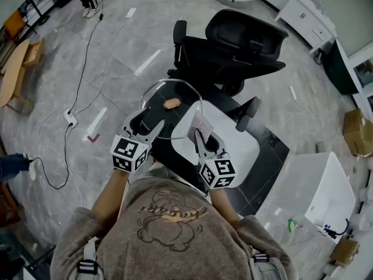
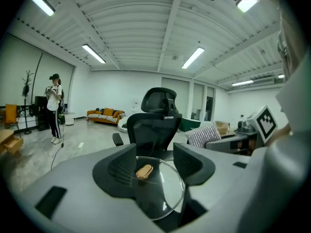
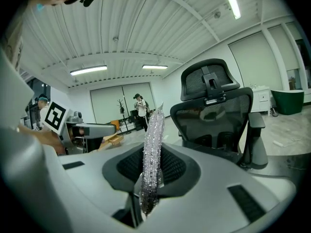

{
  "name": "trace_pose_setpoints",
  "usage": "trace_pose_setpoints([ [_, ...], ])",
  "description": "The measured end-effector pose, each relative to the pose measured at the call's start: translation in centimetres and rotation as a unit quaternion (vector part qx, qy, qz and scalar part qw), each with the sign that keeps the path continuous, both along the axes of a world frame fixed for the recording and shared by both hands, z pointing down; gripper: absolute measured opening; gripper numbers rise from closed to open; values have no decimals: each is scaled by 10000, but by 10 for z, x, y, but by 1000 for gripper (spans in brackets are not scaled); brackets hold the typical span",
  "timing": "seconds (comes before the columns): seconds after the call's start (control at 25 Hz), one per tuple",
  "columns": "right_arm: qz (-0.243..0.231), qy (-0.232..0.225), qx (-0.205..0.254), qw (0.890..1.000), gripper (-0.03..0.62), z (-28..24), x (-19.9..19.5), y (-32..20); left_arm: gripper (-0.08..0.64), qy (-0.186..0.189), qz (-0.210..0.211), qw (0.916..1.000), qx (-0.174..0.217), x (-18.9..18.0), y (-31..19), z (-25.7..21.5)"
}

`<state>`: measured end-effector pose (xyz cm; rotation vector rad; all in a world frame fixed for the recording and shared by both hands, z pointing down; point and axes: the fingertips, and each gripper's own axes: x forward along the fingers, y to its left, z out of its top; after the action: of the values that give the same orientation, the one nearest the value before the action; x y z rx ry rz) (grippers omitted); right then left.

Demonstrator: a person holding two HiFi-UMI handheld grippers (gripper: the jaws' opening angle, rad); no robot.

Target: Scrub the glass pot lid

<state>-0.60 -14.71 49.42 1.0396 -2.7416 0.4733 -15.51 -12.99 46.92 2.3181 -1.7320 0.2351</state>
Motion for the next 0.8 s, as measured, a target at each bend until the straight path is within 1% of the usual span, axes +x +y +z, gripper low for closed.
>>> trace_pose_setpoints([
  [0.12,174,15,-51,9998,82,1,2,-3,239,-375,407,9982,-246,5,-19,20],
  [0.28,485,54,-99,9988,81,4,9,-8,239,-762,856,9915,-622,9,-47,58],
  [0.44,844,90,-133,9963,81,7,21,-15,239,-1070,1285,9805,-1028,16,-73,101],
  [0.6,1213,121,-197,9923,81,10,30,-20,239,-1406,1631,9686,-1240,22,-98,134],
  [0.8,1586,131,-280,9869,81,17,38,-21,241,-1600,1944,9539,-1631,23,-116,170],
])
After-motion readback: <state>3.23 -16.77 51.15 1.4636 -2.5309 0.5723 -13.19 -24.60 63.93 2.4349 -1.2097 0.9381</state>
